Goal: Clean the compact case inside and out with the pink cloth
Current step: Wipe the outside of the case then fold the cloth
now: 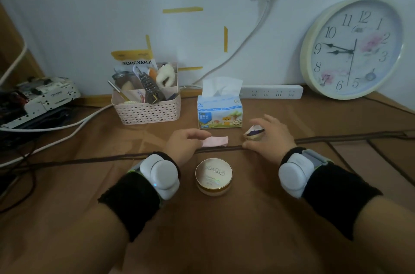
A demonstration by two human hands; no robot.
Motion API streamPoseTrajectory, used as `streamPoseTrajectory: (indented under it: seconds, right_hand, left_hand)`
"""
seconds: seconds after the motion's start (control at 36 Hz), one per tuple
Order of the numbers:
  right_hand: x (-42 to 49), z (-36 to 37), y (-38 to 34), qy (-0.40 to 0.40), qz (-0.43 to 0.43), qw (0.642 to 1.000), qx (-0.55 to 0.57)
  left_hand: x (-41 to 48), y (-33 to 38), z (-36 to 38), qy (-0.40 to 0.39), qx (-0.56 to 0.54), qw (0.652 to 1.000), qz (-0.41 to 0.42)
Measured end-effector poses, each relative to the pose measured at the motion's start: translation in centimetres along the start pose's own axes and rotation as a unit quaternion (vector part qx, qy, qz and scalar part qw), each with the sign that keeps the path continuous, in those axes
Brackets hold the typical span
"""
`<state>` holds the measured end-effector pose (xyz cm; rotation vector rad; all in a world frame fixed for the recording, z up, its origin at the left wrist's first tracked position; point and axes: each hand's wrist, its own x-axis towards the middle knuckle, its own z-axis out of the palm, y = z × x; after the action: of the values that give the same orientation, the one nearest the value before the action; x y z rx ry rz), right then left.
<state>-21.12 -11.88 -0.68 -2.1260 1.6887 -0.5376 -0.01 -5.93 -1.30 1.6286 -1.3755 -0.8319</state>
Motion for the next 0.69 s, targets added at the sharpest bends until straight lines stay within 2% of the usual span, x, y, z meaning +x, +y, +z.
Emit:
streamPoseTrajectory:
  seconds: [0.06,0.22,0.39,0.53,0.69]
  right_hand:
    - [0.1,0.5,0.7,-0.026,-0.013,0.999,0.021]
    - [-0.7,0.2,1.7,0.033,-0.007,0.998,0.046]
    - [-1.9,-1.6,3.4,0.068,0.028,0.996,0.053]
    - [-2.9,-2.6,5.3,0.037,0.079,0.995,0.044]
    - [-3.9,-3.3,4.9,0.039,0.044,0.998,0.013]
  left_hand:
    - [-0.4,0.1,0.2,-0.001,-0.010,1.000,-0.001]
    - [-1.4,0.6,0.3,-0.007,-0.023,1.000,-0.011]
    - [-2.6,0.5,0.4,-0.032,-0.037,0.996,-0.069]
    - [-3.7,0.6,0.7,-0.038,-0.037,0.994,-0.099]
    - [-5.1,0.7,0.0,-0.039,-0.058,0.989,-0.129]
